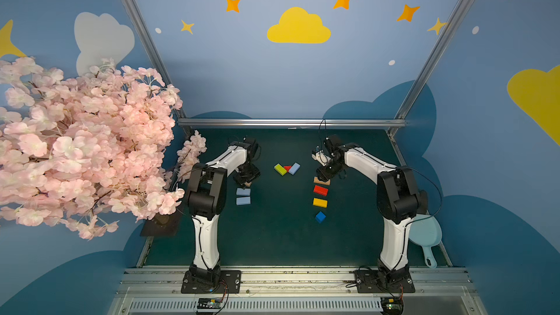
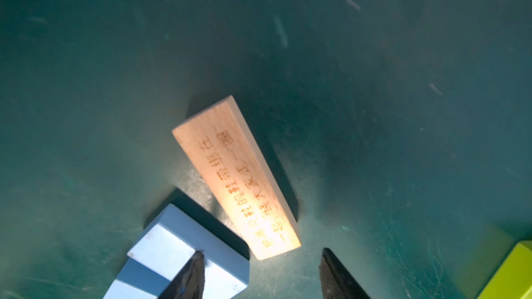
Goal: Assemble a heart with building blocks
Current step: Pick up the building block from the center of the board.
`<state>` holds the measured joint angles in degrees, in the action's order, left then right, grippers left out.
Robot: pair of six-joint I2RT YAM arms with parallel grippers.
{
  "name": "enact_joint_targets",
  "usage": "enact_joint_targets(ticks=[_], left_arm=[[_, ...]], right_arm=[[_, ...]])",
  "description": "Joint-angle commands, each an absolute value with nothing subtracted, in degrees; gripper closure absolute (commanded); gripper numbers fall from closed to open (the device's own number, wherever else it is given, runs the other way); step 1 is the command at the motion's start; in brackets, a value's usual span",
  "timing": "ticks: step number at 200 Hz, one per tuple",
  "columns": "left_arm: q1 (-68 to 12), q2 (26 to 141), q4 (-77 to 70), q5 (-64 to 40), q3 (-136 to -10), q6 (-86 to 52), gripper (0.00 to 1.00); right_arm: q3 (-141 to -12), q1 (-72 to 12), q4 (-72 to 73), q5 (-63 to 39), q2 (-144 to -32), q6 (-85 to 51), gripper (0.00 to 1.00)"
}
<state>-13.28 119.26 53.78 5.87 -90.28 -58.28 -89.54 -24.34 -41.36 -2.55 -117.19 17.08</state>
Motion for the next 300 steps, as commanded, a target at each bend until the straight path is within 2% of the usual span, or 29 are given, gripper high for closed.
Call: enact_joint_targets(ticks=[1,76,232,267,293,300], left_arm=[[-13.3,120.9,54.7,6.6,-90.9,-58.5,0.39],[-13.4,120.9,54.8,7.4,-89.7,-58.4,0.45],[-12.8,124.1,55.3,6.7,-94.4,-58.8,0.46],[-12.7,124.9,55.3,7.2,-93.8,-58.7,0.50],[-12.4,125.2,55.3,8.0,-93.1,-57.4,0.65],[-12.3,125.4,55.4,8.4,-92.9,-56.7,0.69]], right_arm=[[-88.3,-25.2,-42.5,0.0,-119.3,19.5,0.38],[-87.8,-24.5,-41.2,3.9,-121.1,20.2,0.38],[-88.7,-24.9,-42.8,5.8,-122.8,20.1,0.41],[-90.3,-25.0,-44.3,6.3,-124.4,20.7,0.55],[-91.0,-25.3,-44.8,7.2,-125.4,21.1,0.75],[-91.1,-25.4,-44.9,7.3,-125.5,21.1,0.78]])
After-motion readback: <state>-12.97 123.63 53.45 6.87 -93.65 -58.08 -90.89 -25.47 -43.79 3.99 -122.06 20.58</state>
